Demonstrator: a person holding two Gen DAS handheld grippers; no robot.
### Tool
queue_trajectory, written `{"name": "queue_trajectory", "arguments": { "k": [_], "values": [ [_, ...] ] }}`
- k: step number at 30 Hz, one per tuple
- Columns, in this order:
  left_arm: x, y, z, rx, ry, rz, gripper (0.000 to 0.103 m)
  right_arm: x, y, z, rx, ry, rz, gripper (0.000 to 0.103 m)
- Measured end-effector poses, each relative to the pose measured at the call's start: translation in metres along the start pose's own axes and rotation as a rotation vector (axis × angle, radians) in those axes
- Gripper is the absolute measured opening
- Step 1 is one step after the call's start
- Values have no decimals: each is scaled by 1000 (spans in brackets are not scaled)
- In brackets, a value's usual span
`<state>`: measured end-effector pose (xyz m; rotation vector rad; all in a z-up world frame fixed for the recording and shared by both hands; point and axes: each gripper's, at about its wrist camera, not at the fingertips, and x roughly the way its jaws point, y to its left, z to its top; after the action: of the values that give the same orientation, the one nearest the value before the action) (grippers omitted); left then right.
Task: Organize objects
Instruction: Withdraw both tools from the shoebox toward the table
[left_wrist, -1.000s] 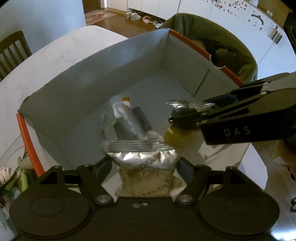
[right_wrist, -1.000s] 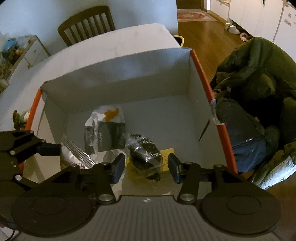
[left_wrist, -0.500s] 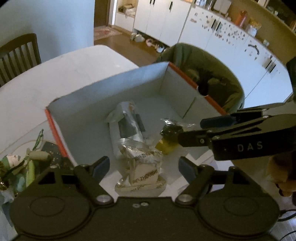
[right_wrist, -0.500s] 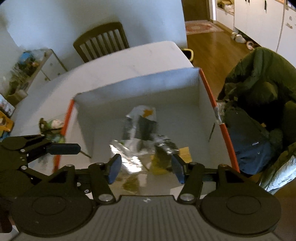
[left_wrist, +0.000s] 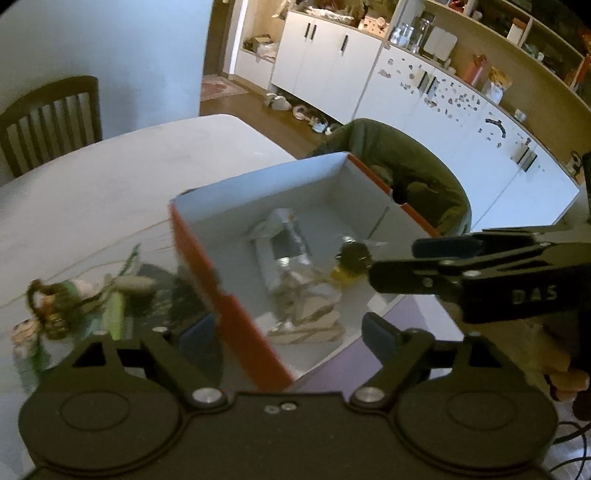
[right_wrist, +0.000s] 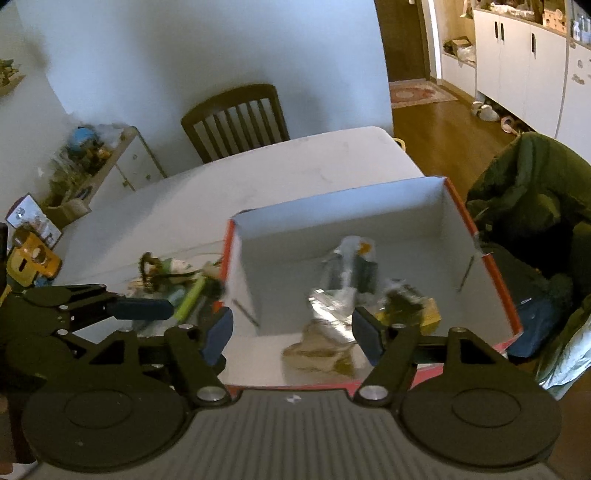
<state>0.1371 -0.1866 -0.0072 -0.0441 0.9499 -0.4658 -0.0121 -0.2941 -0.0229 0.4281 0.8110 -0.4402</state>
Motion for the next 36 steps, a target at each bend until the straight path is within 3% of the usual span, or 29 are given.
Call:
{"name": "queue_trajectory", "arguments": {
  "k": [5,21,25,29,36],
  "values": [
    [-25,31,-18,-21,-30,36,102,2,31,-13,5,2,13,77],
    [-60,154,-67,-136,-59,196,102,37,116,-34,-7,34,12,78],
    [-59,181,-72,-148,-87,242,102,53,136,-32,-20,35,2,78],
    [-50,210,-73,-203,-79,221,102,74,151,-28,-20,50,-8,78],
    [-25,251,-72,-266,-79,277,102,119,167,-23,-33,86,-44,78]
  ]
}}
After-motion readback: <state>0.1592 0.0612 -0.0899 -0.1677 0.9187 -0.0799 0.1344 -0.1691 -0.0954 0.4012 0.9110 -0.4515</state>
